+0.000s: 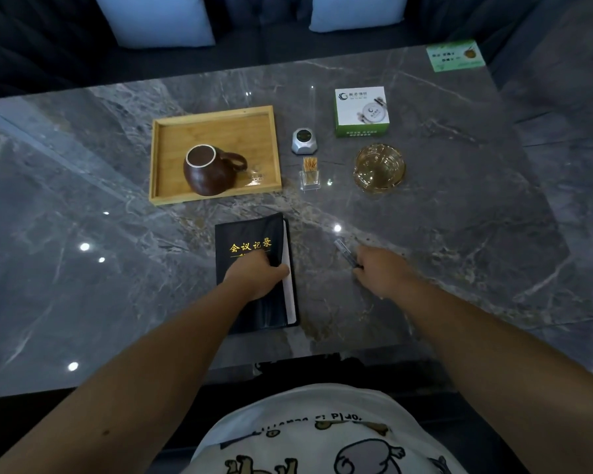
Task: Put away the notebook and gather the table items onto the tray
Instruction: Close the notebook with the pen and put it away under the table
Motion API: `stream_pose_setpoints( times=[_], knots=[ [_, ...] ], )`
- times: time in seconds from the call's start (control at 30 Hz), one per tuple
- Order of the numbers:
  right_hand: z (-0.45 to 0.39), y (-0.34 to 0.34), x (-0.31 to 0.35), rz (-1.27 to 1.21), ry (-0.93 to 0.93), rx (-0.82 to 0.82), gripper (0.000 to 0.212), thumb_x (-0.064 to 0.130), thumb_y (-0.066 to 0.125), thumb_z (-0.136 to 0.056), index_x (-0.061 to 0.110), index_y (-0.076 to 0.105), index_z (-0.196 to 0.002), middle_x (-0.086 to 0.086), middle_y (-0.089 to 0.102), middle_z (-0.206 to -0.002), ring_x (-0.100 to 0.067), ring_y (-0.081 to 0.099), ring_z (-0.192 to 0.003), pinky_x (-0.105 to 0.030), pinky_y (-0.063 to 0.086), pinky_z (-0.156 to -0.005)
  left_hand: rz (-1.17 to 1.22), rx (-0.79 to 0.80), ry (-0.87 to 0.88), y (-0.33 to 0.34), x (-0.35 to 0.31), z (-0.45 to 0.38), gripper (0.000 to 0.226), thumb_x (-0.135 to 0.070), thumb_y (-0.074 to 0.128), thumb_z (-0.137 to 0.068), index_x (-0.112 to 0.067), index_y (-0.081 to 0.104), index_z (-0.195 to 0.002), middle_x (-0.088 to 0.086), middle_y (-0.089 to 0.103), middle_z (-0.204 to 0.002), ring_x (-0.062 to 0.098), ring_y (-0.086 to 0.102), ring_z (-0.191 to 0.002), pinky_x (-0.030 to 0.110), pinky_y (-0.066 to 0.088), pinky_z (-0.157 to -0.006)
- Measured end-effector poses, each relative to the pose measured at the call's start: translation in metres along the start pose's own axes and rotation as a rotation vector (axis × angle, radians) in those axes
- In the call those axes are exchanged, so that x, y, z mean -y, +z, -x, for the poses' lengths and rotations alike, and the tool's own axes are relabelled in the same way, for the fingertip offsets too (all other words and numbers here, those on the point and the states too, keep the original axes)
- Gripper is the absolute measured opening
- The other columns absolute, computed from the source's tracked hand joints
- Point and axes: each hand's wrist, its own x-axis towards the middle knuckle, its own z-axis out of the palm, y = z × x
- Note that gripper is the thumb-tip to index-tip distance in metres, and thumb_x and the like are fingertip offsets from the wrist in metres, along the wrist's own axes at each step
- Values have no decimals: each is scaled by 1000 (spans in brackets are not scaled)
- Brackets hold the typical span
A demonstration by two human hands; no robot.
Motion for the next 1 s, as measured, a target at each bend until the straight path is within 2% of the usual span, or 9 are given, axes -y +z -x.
stream_pose_setpoints(
  times=[0.3,0.53,0.67,0.8,0.93,1.0],
  knots=[
    [-1,-2,3,3,37,32,14,32,56,-89,20,49,-86,-4,56,-81,-24,54,-73,-32,36,-59,-1,4,30,-11,-2,6,33,-42,57,-79,-13,51,-64,3,54,-60,19,52,-57,29,34,-48],
    [-1,-3,4,-10,62,35,16,32,57,-89,24,47,-79,-2,54,-77,-23,54,-72,-31,35,-60,98,-104,75,-32,19,28,31,-37,58,-80,-14,44,-63,3,48,-60,17,46,-54,28,32,-47],
    [-1,-3,5,-8,86,38,17,33,58,-89,24,47,-80,-3,56,-77,-24,55,-72,-32,38,-61,231,-130,62,-49,37,45,29,-33,58,-81,-12,45,-65,4,50,-62,16,47,-54,28,36,-50],
    [0,-6,9,27,108,59,16,33,57,-90,21,49,-83,-3,57,-78,-22,55,-71,-32,38,-60,374,-179,41,-64,63,57,26,-29,57,-82,-5,54,-73,4,57,-65,16,55,-58,27,40,-51],
    [-1,-10,15,58,129,82,15,30,57,-91,19,49,-85,-6,60,-83,-25,58,-76,-32,41,-63,546,-231,45,-76,90,67,18,-25,60,-84,-17,62,-69,-8,64,-62,8,61,-59,19,45,-50],
    [-2,-13,17,73,129,98,17,28,58,-91,17,49,-81,-9,59,-82,-27,57,-77,-31,39,-64,649,-227,17,-81,104,71,12,-24,59,-85,-19,68,-78,-6,70,-74,12,67,-70,26,53,-60]
  ],
)
